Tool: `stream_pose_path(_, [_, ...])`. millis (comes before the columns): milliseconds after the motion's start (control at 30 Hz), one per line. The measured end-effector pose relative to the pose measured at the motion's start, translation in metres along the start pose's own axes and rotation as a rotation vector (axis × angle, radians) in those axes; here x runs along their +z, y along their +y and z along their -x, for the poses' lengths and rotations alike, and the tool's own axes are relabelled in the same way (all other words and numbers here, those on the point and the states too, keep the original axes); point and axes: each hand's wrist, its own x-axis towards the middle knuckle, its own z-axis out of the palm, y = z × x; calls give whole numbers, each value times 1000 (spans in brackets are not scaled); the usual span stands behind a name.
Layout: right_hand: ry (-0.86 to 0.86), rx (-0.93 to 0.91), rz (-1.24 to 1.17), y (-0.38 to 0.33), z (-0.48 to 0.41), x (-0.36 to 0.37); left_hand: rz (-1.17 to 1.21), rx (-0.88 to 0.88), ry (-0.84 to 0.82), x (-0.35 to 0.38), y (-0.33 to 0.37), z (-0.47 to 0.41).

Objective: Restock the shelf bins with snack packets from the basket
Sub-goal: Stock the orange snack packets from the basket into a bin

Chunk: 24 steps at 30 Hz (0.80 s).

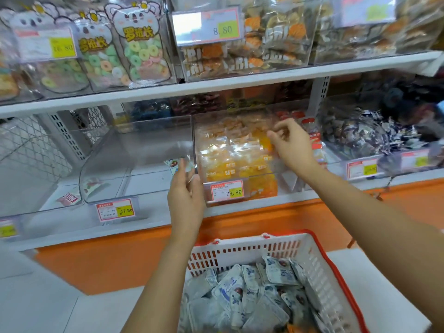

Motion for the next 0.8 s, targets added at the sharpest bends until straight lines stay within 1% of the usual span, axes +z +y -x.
stream_pose_path(33, [12,-25,-40,-1,16,-6,32,26,57,0,1,14])
stream_pose_path(67, [-16,-38,-52,1,33,-11,56,60,95,1,2,29])
stream_pose_path(100, [-77,-47,-33,6,51,-14,73,97,101,2,1,45])
stream_pose_path(133, [-158,-59,16,13,68,-16,70,121,62,5,-2,61])
stream_pose_path(167, [-260,-72,96,21,85,-17,38,132,-22,8,-7,76])
stream_pose_path(200, [-374,-83,202,29,102,-16,-35,129,-149,13,-14,90])
stream_pose_path(233, [-509,-61,323,37,118,-15,-130,108,-311,17,-24,104])
stream_pose_path(300, [-812,50,564,53,151,-13,-340,41,-643,24,-47,131])
stream_pose_path(333, [-956,115,659,60,168,-13,-427,11,-777,26,-60,144])
stream_pose_path(400, [-1175,252,795,74,203,-18,-546,-22,-972,25,-82,169])
stream_pose_path(467, [-1317,374,844,87,235,-28,-634,-53,-1112,22,-98,192])
stream_pose_path(500, [-1408,430,853,95,248,-33,-671,-72,-1155,21,-103,202])
stream_pose_path(567, [-1682,546,828,107,270,-37,-732,-96,-1185,23,-109,217])
stream_pose_path(600, [-1754,601,814,110,280,-37,-751,-104,-1178,25,-109,220])
stream_pose_path(633, [-1740,662,792,114,287,-35,-766,-110,-1168,27,-110,222])
stream_pose_path(667, [-1689,671,781,118,293,-33,-784,-119,-1165,29,-109,222])
stream_pose_path(700, [-1631,618,797,116,297,-32,-801,-132,-1172,31,-109,221])
stream_pose_path(800, [-1519,378,843,106,299,-30,-804,-184,-1164,33,-108,217])
